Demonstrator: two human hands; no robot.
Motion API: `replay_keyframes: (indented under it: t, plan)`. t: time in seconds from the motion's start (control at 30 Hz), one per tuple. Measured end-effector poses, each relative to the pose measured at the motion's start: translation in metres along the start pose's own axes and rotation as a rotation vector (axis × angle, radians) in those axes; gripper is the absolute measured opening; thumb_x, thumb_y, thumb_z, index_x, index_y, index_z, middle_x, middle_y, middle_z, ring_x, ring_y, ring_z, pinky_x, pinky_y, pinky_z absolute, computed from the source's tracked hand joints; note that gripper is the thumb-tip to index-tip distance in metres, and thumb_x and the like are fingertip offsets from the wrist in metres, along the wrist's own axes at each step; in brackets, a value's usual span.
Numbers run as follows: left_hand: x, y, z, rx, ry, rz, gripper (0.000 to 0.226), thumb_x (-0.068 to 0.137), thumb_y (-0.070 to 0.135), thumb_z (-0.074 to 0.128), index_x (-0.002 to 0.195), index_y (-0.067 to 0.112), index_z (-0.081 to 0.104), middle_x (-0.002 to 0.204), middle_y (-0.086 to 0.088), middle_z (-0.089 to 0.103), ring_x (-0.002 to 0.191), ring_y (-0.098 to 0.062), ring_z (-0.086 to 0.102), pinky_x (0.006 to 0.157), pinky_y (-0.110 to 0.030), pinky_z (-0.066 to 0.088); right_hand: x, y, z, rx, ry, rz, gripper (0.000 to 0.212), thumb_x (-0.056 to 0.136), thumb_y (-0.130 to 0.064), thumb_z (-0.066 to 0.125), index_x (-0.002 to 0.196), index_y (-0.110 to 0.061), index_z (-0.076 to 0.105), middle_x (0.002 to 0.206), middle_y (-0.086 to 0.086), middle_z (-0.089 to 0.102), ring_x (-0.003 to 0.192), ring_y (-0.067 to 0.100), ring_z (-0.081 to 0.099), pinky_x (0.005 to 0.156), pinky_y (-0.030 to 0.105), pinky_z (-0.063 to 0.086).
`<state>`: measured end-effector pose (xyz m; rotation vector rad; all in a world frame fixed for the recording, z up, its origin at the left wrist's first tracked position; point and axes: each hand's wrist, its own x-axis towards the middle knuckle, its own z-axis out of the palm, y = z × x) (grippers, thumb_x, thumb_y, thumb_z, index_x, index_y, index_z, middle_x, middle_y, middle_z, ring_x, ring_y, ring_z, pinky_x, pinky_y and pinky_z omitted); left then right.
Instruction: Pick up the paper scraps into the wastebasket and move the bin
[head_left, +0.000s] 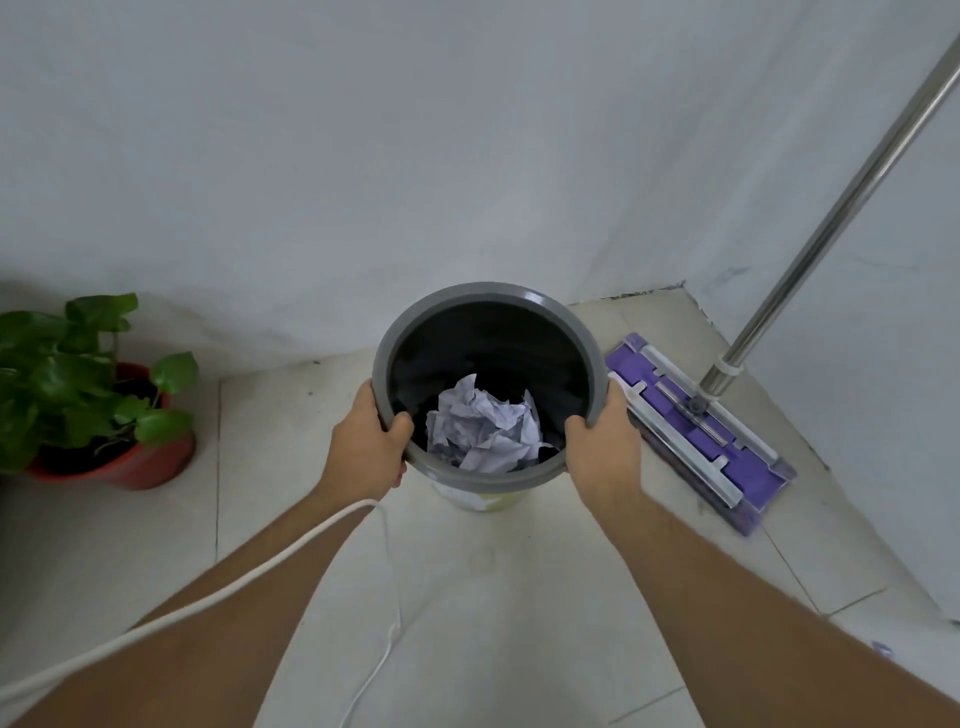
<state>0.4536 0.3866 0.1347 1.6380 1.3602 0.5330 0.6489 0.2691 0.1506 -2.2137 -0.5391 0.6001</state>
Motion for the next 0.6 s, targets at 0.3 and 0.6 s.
replay_keyframes:
  t: [0.3,0.6]
  plan:
    - [0.0,0.005,0.013,-0.025,0.001,0.011,0.019,0.093,0.02,0.05,0.111,0.023,0.048,0.077,-0.01,0.064,0.047,-0.019,0.054,0.035,-0.016,0.042,0.007,0.006,-0.004,0.024,-0.039,0.068,0.057,0.089,-0.011,0.048,0.139,-0.031,0.03,0.1,0.01,0.062,0.086,0.032,0.065,0.078,0.054,0.059]
    - [-0.003,0.013,0.009,-0.041,-0.071,-0.026,0.037,0.094,0.038,0.055,0.124,0.02,0.042,0.087,-0.01,0.065,0.053,-0.018,0.058,0.041,-0.018,0.047,0.008,0.005,-0.005,0.033,-0.031,0.074,0.054,0.094,-0.02,0.048,0.142,-0.031,0.028,0.097,0.009,0.062,0.081,0.031,0.067,0.076,0.052,0.06]
